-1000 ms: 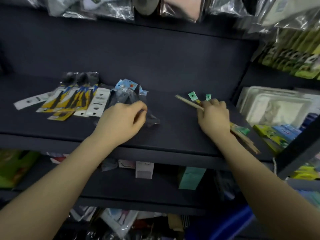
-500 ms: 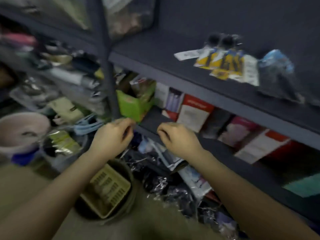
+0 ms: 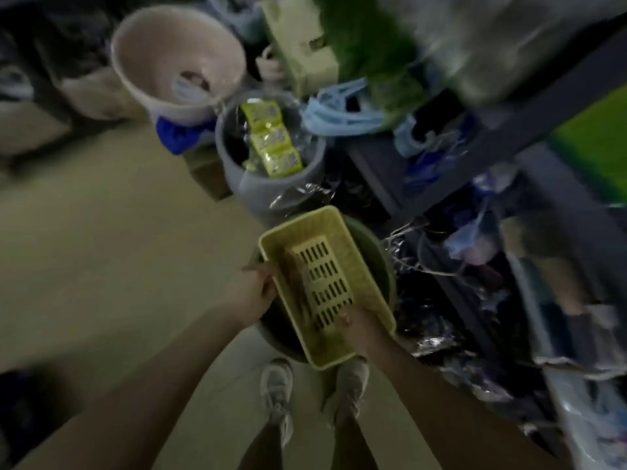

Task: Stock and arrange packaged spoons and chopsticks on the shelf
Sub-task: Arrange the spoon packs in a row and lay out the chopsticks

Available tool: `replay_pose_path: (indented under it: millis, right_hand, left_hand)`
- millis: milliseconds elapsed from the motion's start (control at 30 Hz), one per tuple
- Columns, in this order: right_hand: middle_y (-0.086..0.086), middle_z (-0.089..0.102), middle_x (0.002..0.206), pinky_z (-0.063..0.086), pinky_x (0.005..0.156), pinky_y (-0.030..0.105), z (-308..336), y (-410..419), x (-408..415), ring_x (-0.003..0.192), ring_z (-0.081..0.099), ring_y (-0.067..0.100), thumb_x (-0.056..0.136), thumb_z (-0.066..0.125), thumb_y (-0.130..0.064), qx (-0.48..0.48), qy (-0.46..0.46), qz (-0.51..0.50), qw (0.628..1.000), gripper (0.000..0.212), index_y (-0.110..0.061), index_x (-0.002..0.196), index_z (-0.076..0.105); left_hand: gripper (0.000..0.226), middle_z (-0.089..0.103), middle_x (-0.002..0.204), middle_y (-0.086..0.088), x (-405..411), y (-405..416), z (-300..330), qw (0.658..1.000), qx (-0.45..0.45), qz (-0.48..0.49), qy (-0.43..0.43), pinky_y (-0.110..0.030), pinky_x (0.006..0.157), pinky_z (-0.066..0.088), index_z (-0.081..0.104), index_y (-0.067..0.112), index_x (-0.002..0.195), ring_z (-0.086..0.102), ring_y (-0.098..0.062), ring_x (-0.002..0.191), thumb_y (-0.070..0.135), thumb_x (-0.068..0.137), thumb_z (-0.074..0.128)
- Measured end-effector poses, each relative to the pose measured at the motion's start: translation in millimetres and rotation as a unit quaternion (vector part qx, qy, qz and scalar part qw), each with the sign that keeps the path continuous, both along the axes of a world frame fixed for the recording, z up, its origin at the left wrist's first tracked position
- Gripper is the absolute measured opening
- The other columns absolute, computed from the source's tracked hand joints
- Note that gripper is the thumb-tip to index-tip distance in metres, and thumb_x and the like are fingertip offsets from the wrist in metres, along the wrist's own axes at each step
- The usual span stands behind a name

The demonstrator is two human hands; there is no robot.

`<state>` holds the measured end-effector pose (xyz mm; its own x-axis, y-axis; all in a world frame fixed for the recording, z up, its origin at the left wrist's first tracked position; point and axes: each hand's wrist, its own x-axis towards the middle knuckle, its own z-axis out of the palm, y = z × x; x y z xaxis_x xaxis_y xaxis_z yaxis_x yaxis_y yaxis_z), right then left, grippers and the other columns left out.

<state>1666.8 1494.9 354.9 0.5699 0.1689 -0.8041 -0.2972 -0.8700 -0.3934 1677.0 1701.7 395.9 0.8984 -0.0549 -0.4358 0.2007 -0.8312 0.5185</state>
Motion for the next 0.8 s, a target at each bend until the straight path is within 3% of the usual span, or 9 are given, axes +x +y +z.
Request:
replay_pose_path:
  millis: [67, 200, 300, 400, 467, 533, 633, 700, 800]
  right_hand:
    - [0.006, 0.050, 0.084, 0.035, 0.074, 0.027, -52, 19, 8, 0.083, 0.050, 0.019, 0.097, 0.040, -0.028, 0.021, 0.054, -0.048, 0.997, 0.027, -0.009, 0.085, 0.055]
    - [0.009, 0.058, 0.123, 0.045, 0.093, 0.033, -139, 51, 20, 0.112, 0.056, 0.026, 0.094, 0.039, -0.045, 0.042, 0.092, -0.090, 0.991, 0.050, -0.011, 0.130, 0.049]
    - [0.007, 0.062, 0.118, 0.053, 0.088, 0.041, -191, 64, 26, 0.102, 0.062, 0.024, 0.090, 0.042, -0.047, 0.036, 0.030, -0.087, 0.995, 0.043, -0.021, 0.122, 0.055]
    - [0.008, 0.058, 0.121, 0.053, 0.089, 0.044, -224, 67, 32, 0.110, 0.057, 0.025, 0.086, 0.052, -0.041, 0.004, -0.053, -0.057, 0.997, 0.042, -0.016, 0.120, 0.053]
    - [0.009, 0.058, 0.119, 0.053, 0.088, 0.041, -234, 69, 36, 0.110, 0.057, 0.025, 0.086, 0.055, -0.032, -0.019, -0.104, -0.029, 0.994, 0.040, -0.012, 0.121, 0.051]
    - [0.010, 0.060, 0.116, 0.052, 0.083, 0.033, -235, 72, 42, 0.107, 0.059, 0.026, 0.089, 0.052, -0.022, -0.032, -0.107, -0.017, 0.994, 0.035, -0.011, 0.122, 0.051]
    - [0.009, 0.060, 0.110, 0.044, 0.073, 0.027, -221, 74, 59, 0.102, 0.059, 0.027, 0.088, 0.054, -0.011, -0.002, 0.002, -0.114, 0.993, 0.031, -0.009, 0.119, 0.055]
    - [0.011, 0.059, 0.101, 0.041, 0.072, 0.026, -201, 67, 68, 0.095, 0.058, 0.026, 0.085, 0.057, -0.005, 0.037, 0.056, -0.148, 0.987, 0.030, -0.002, 0.115, 0.057]
    - [0.012, 0.064, 0.104, 0.047, 0.075, 0.029, -160, 51, 69, 0.102, 0.061, 0.028, 0.086, 0.054, -0.004, 0.120, 0.047, -0.188, 0.974, 0.023, -0.006, 0.109, 0.058]
  left_hand:
    - [0.026, 0.064, 0.104, -0.022, -4, 9, -40, 0.998, -0.017, 0.054, -0.014, -0.031, 0.080, 0.045, 0.062, 0.001, 0.107, 0.061, -0.035, 0.095, 0.005, 0.085, 0.049]
    - [0.032, 0.062, 0.103, -0.016, -11, 21, -94, 0.994, -0.035, 0.101, -0.033, -0.033, 0.077, 0.049, 0.061, 0.004, 0.109, 0.060, -0.031, 0.092, 0.014, 0.083, 0.044]
    - [0.036, 0.061, 0.094, -0.007, -10, 24, -111, 0.992, -0.040, 0.103, -0.068, -0.024, 0.066, 0.045, 0.062, 0.007, 0.108, 0.056, -0.020, 0.079, 0.018, 0.080, 0.042]
    - [0.033, 0.059, 0.092, 0.001, -6, 24, -121, 0.989, -0.058, 0.110, -0.081, -0.016, 0.064, 0.042, 0.062, 0.012, 0.108, 0.055, -0.014, 0.077, 0.020, 0.082, 0.042]
    - [0.034, 0.061, 0.095, 0.001, -5, 24, -125, 0.989, -0.064, 0.101, -0.082, -0.023, 0.066, 0.046, 0.062, 0.015, 0.108, 0.056, -0.013, 0.078, 0.023, 0.082, 0.041]
    - [0.036, 0.063, 0.096, -0.001, -5, 24, -127, 0.989, -0.073, 0.093, -0.087, -0.021, 0.064, 0.046, 0.062, 0.015, 0.107, 0.055, -0.011, 0.077, 0.026, 0.082, 0.039]
    - [0.038, 0.063, 0.093, -0.002, -6, 21, -124, 0.986, -0.087, 0.102, -0.102, -0.009, 0.062, 0.039, 0.062, 0.014, 0.101, 0.053, -0.005, 0.075, 0.029, 0.081, 0.034]
    - [0.029, 0.063, 0.089, -0.001, -4, 13, -119, 0.980, -0.105, 0.125, -0.115, -0.007, 0.062, 0.039, 0.062, 0.013, 0.096, 0.052, -0.003, 0.075, 0.022, 0.083, 0.038]
    - [0.019, 0.060, 0.086, 0.005, 2, -9, -109, 0.968, -0.134, 0.184, -0.107, -0.002, 0.061, 0.039, 0.062, 0.014, 0.099, 0.054, 0.004, 0.074, 0.014, 0.088, 0.047]
